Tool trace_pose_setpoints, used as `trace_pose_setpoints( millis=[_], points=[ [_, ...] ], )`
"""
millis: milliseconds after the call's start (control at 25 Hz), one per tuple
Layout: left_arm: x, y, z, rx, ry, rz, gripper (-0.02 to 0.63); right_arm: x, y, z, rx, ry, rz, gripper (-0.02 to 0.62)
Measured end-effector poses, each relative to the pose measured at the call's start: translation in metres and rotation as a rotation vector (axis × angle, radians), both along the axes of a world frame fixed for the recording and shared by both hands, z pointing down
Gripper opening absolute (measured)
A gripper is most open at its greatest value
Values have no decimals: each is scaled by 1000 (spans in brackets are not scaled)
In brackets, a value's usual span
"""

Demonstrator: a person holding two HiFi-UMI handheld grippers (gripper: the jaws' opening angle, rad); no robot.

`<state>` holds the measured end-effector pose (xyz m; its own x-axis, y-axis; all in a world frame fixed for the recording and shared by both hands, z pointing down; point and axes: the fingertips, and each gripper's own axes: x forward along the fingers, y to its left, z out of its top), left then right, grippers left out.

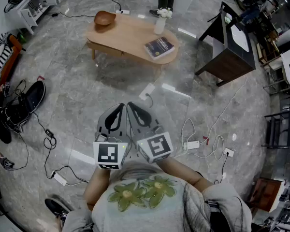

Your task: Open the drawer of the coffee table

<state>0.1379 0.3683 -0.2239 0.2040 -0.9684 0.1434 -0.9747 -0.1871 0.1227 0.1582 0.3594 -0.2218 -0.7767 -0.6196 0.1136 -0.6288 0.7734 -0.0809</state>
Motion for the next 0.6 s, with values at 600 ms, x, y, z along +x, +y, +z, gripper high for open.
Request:
trace_pose_setpoints(
  millis=[600],
  points=[
    [-94, -6, 14, -11, -15, 50, 9, -93, -3, 14, 42, -19, 52, 21]
  ],
)
